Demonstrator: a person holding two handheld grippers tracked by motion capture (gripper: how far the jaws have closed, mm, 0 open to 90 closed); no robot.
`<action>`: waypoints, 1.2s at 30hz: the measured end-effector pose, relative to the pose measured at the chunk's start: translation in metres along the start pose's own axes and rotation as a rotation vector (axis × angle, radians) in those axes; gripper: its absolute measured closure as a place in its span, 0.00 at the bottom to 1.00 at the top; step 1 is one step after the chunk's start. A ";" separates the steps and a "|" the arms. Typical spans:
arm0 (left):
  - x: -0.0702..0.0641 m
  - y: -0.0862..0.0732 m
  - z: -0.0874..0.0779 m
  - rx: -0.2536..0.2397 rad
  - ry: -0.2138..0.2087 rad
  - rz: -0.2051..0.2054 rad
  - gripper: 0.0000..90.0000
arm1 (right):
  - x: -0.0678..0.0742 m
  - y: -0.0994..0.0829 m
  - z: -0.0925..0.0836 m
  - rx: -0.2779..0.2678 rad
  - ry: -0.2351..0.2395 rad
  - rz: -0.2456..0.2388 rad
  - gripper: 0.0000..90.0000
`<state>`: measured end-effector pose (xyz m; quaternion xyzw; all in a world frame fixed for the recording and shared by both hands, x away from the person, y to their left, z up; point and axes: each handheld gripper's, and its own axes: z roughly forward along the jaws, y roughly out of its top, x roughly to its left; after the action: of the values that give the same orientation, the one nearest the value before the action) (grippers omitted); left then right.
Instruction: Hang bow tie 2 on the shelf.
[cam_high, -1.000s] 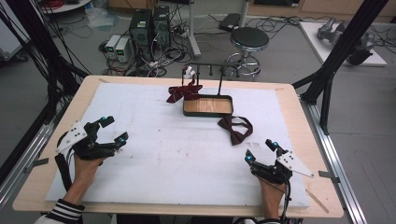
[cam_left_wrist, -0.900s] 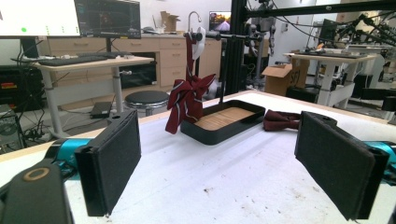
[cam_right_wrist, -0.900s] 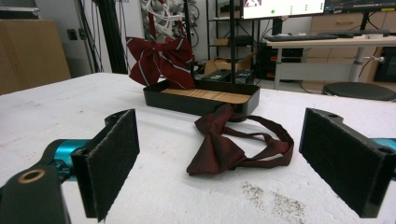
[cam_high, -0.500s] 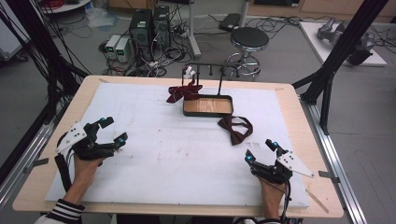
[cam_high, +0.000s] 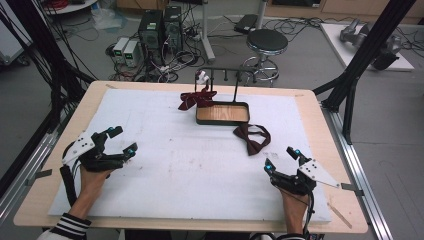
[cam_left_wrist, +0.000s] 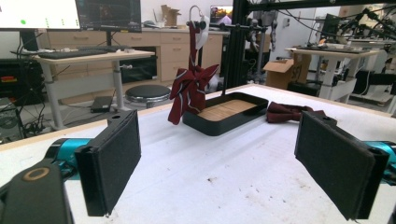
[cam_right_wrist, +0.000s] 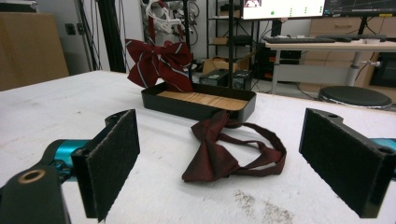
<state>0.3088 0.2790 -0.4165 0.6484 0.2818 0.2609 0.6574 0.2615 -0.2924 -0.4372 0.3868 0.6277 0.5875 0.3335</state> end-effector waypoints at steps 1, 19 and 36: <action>0.000 0.000 0.000 0.001 0.001 0.001 0.16 | 0.000 0.002 0.000 0.001 0.002 -0.002 0.13; -0.001 -0.003 0.002 0.014 -0.006 0.000 0.16 | -0.005 0.045 0.020 0.096 0.019 -0.058 0.13; 0.000 -0.004 0.001 0.017 -0.003 -0.005 0.16 | -0.012 0.070 0.058 0.236 0.056 -0.107 0.13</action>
<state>0.3092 0.2781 -0.4206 0.6536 0.2847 0.2560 0.6529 0.3245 -0.2739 -0.3733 0.3730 0.7212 0.5015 0.2988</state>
